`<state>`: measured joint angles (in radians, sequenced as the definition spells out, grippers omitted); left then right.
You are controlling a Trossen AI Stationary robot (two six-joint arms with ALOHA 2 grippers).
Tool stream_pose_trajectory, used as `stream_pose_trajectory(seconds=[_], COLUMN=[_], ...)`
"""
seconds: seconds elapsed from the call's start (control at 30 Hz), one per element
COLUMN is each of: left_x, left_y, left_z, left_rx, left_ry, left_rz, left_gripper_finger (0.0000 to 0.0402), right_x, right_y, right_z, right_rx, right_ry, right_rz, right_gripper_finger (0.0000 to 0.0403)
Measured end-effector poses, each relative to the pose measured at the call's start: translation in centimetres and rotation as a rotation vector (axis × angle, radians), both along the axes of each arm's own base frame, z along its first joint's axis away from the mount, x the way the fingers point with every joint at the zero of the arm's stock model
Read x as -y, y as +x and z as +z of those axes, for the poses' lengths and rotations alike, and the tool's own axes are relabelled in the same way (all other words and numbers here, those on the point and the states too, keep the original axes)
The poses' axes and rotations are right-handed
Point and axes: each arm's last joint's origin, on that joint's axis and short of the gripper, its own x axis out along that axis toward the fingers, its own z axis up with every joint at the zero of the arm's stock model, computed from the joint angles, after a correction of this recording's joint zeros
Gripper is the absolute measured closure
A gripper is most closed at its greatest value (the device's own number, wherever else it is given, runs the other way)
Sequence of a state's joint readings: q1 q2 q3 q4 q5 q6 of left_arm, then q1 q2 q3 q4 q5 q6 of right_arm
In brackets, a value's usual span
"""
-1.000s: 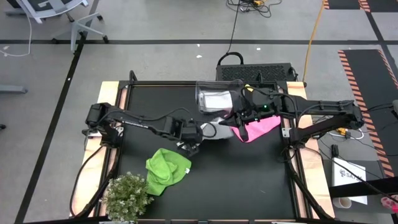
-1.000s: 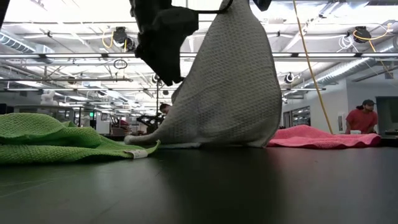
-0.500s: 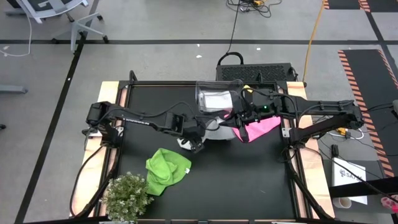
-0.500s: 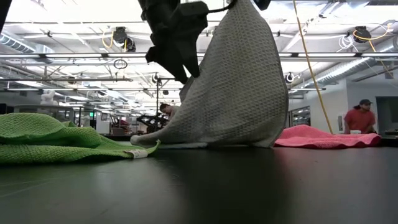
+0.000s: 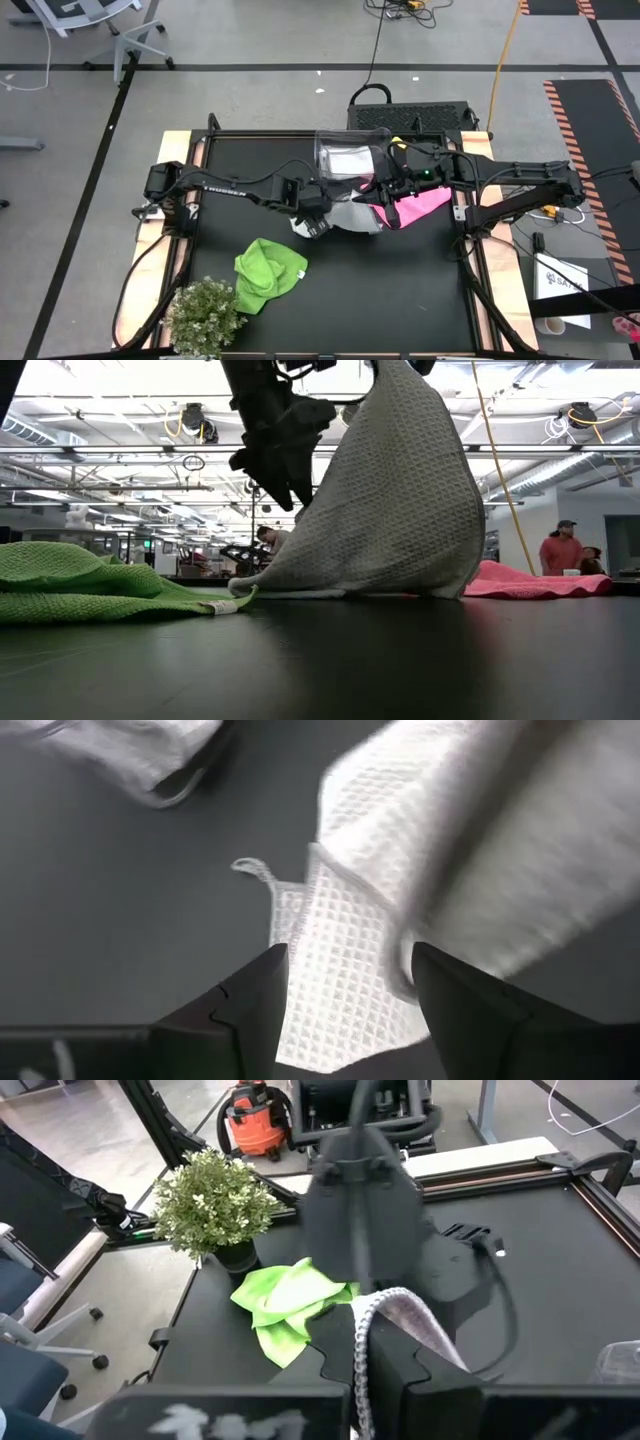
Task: Fold microfiber towels
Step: Fold the gray microfiber cloth
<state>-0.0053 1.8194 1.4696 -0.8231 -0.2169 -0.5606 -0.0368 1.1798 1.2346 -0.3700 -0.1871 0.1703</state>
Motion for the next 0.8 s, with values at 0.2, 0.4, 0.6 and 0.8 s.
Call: stream_pose_trajectory(seconds=[0.2, 0.4, 0.6, 0.8], left_x=[-1.3, -1.3, -0.6, -0.4], left_y=[-0.1, 0.0, 0.1, 0.1], left_z=[0.0, 0.0, 0.0, 0.0], left_rx=[0.015, 0.020, 0.021, 0.020], left_ry=[-0.039, -0.063, -0.056, -0.061], left_rz=[0.115, 0.095, 0.047, 0.029], left_gripper_finger=[0.0185, 0.0185, 0.0185, 0.0185], right_x=[0.0, 0.0, 0.0, 0.0], right_y=[0.0, 0.1, 0.2, 0.2], right_z=[0.1, 0.4, 0.5, 0.5], right_rx=[0.010, 0.037, 0.052, 0.051], right_ry=[0.014, 0.031, 0.042, 0.046], right_rz=[-0.006, -0.014, -0.018, -0.021], right_gripper_finger=[0.0403, 0.0403, 0.0403, 0.0403])
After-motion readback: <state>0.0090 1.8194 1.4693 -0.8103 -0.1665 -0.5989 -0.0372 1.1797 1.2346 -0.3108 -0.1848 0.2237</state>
